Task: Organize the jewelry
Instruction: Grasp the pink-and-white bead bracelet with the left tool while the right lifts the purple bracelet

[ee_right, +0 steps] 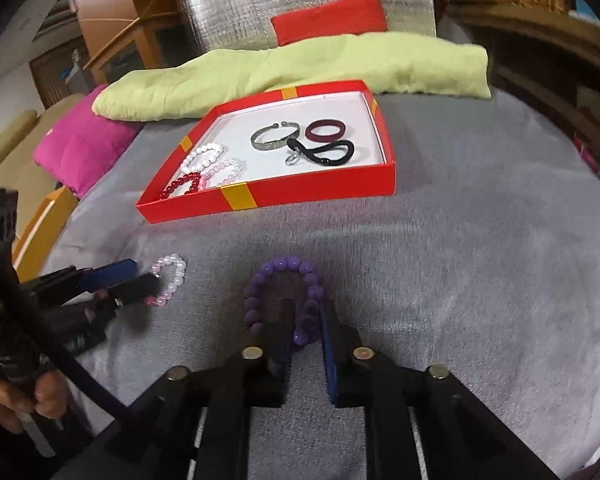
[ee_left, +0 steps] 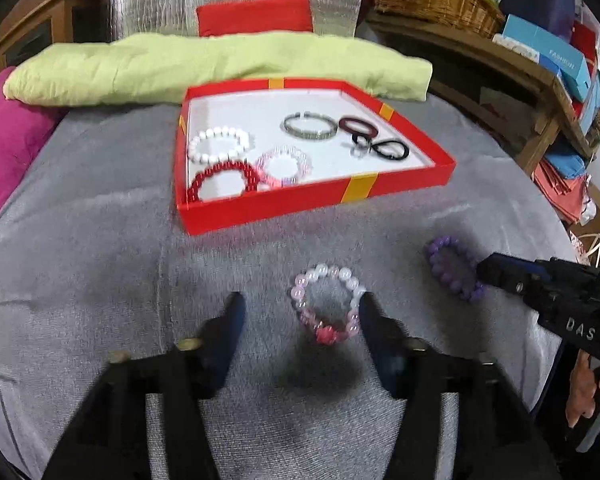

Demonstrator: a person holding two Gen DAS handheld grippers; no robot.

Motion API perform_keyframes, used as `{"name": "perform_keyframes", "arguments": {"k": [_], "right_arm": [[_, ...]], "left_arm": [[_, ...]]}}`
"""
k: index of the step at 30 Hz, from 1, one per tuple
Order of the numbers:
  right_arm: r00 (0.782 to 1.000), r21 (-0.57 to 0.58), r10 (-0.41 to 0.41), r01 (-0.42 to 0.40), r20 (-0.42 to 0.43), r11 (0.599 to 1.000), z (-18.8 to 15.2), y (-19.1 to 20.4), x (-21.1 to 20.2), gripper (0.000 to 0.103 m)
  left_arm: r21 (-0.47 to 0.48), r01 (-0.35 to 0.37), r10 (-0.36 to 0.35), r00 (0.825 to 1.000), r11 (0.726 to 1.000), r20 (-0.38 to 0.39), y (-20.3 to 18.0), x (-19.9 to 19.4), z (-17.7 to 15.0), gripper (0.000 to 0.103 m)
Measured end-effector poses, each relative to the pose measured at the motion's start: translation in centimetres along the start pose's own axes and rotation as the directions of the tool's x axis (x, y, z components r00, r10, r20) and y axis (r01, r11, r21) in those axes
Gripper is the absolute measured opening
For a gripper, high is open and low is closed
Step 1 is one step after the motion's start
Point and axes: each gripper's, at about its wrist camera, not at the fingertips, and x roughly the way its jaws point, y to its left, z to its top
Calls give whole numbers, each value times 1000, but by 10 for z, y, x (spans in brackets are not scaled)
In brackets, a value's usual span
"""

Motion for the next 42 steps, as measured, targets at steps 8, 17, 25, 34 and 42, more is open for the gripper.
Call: {"name": "perform_keyframes", "arguments": {"k": [8, 17, 25, 34, 42], "right_arm": [[998, -93, 8, -3, 57, 996, -3, 19, -5, 68], [995, -203, -95, 99, 30, 974, -8, 33, 22, 31], [996, -169, -70, 80, 59, 982, -6, 24, 9, 10], [995, -53, -6, 12, 97, 999, 4, 2, -8, 10], [997, -9, -27, 27, 78, 1000, 6, -10, -8, 15]], "left_arm": [[52, -20, 22, 999, 998, -38, -9, 16, -5, 61], [8, -13, 13, 1000, 1000, -23, 0, 15, -4, 15], [-23, -1, 1, 1000, 1000, -7, 7, 8, -4, 7], [-39, 27, -27, 999, 999, 20, 12, -2, 0, 0], [-10, 10, -10, 1000, 1000, -22, 5, 4, -1, 48]]}}
